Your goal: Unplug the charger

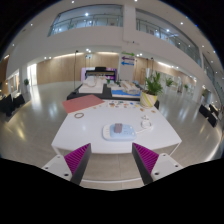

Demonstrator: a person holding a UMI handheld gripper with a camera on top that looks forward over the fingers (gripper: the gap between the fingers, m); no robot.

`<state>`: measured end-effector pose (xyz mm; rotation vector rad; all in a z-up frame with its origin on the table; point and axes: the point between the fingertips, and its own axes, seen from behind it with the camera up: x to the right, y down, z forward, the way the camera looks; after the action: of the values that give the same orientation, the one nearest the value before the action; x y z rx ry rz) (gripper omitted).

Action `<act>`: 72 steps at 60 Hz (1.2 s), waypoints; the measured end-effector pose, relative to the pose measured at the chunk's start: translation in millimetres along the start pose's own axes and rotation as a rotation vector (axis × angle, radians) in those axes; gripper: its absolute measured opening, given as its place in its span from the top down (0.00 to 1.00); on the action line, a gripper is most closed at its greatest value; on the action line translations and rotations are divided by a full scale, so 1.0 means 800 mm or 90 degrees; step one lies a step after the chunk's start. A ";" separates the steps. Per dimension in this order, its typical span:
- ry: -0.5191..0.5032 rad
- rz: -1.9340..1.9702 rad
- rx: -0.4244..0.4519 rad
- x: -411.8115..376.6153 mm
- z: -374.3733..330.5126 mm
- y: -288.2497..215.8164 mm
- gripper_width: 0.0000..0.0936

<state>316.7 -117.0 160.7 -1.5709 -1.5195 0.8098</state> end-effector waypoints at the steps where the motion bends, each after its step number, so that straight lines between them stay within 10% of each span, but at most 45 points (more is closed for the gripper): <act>1: 0.001 0.002 0.009 0.003 0.011 -0.001 0.08; 40: -0.060 0.024 0.111 0.028 0.356 -0.012 0.12; 46: -0.043 0.025 0.113 0.037 0.367 -0.019 0.71; 49: -0.049 0.027 0.111 0.037 0.368 -0.021 0.78; 72: -0.025 0.071 0.185 0.145 0.299 -0.167 0.79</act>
<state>52.9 19.8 170.0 -1.4379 -1.2826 1.0780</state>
